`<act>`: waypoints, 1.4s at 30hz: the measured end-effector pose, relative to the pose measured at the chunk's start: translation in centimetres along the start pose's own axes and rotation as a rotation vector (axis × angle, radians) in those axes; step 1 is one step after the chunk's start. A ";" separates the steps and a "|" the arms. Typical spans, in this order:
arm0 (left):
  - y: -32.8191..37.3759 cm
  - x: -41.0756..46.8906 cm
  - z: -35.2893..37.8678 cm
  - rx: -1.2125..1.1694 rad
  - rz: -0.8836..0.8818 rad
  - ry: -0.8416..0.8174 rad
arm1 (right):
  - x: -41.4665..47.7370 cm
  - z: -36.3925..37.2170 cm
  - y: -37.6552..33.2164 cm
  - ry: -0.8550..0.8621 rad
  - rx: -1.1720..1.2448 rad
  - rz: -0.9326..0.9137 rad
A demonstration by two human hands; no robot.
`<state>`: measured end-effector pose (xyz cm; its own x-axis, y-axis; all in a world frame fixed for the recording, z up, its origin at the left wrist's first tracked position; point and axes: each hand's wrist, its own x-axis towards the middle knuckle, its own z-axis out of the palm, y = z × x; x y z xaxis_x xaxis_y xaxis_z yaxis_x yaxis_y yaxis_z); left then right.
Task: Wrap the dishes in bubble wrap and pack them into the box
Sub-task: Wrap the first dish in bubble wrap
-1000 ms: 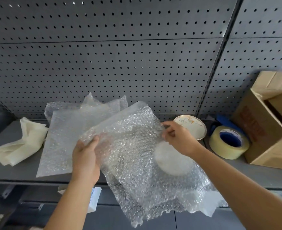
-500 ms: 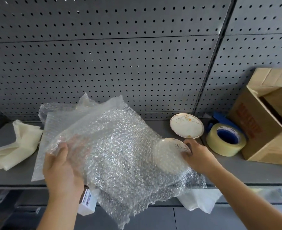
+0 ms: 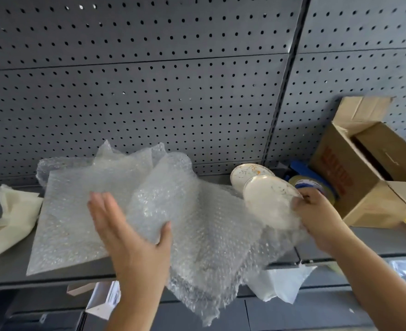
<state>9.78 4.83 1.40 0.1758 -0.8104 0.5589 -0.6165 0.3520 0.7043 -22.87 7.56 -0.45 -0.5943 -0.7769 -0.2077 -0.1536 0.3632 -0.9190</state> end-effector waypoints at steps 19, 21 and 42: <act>-0.7 -5.3 5.1 0.632 0.767 -0.738 | -0.4 1.9 -0.3 0.161 0.147 -0.005; -0.4 -5.8 6.4 0.658 0.702 -0.748 | -0.4 2.1 -0.4 0.170 0.156 -0.008; 3.9 -4.5 9.8 -0.002 0.048 -0.842 | -3.4 -4.1 -5.8 0.389 0.122 -0.318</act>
<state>-0.93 5.29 -2.60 -0.4822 -0.8728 0.0757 -0.6070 0.3951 0.6895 -23.18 10.21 6.99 -0.7865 -0.5816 0.2076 -0.2952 0.0590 -0.9536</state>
